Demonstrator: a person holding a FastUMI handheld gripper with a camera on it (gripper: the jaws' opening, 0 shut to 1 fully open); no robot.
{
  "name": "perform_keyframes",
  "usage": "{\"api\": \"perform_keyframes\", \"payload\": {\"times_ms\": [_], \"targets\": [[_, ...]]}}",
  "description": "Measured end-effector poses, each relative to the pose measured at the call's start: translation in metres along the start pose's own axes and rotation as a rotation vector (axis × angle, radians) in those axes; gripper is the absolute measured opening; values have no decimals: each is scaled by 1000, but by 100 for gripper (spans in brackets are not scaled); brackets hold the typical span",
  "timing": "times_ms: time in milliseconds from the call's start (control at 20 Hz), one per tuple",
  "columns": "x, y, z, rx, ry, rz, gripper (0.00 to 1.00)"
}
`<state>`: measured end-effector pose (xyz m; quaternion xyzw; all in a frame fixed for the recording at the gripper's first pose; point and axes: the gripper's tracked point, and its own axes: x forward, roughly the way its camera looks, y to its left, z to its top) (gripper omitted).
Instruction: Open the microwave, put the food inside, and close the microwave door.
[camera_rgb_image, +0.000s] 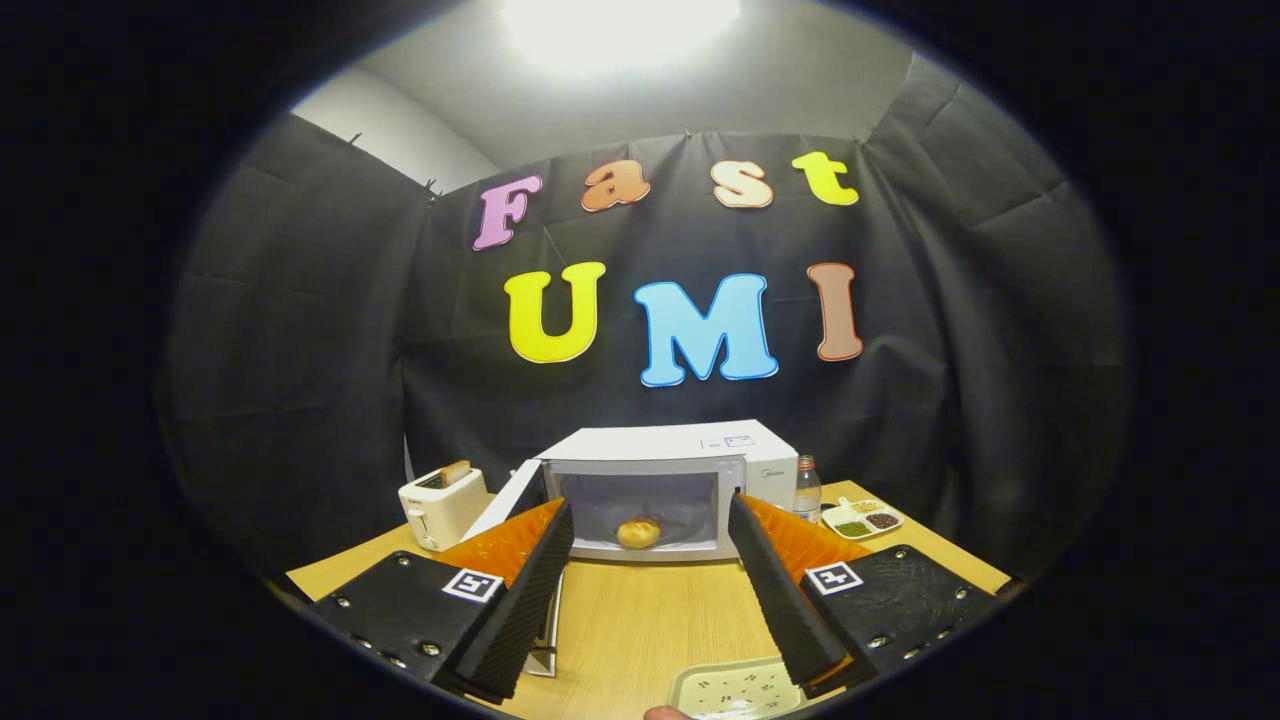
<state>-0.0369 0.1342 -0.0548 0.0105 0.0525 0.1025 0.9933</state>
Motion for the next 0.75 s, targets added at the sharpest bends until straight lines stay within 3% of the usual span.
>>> {"api": "perform_keyframes", "payload": {"times_ms": [750], "targets": [[-28,8,-5,-24,23,-17,95]]}}
